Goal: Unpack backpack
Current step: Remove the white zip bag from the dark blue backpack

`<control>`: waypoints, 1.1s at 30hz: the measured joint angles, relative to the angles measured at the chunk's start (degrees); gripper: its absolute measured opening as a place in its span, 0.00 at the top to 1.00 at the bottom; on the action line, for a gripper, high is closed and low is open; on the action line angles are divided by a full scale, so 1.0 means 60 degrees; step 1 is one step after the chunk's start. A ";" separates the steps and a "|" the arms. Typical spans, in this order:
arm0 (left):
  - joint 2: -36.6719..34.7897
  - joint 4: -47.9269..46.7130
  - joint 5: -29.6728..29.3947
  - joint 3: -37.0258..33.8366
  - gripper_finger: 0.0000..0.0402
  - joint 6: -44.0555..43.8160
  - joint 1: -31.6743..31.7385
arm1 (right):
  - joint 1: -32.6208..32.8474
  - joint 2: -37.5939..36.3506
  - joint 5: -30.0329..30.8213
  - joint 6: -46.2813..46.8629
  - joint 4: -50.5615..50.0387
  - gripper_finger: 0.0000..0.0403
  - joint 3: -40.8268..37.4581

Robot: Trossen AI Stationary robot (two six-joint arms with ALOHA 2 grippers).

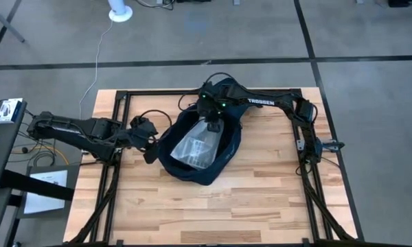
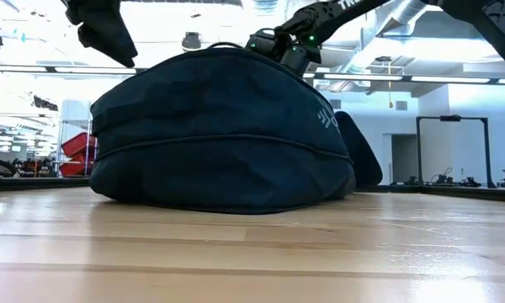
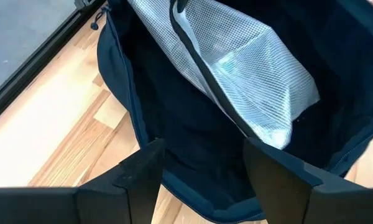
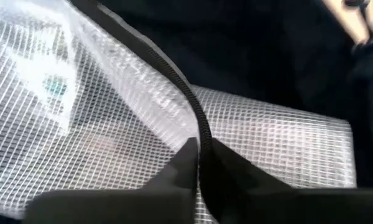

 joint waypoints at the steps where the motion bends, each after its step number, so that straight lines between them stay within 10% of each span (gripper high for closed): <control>1: 0.0017 0.0006 -0.0006 0.0003 0.48 0.0002 0.0000 | 0.0002 0.0000 0.0006 0.0099 -0.0091 0.97 0.0000; 33: 0.0047 0.0001 -0.0662 0.0000 0.48 0.0710 0.0004 | 0.2831 -0.5932 0.2749 0.2643 0.0663 1.00 0.0787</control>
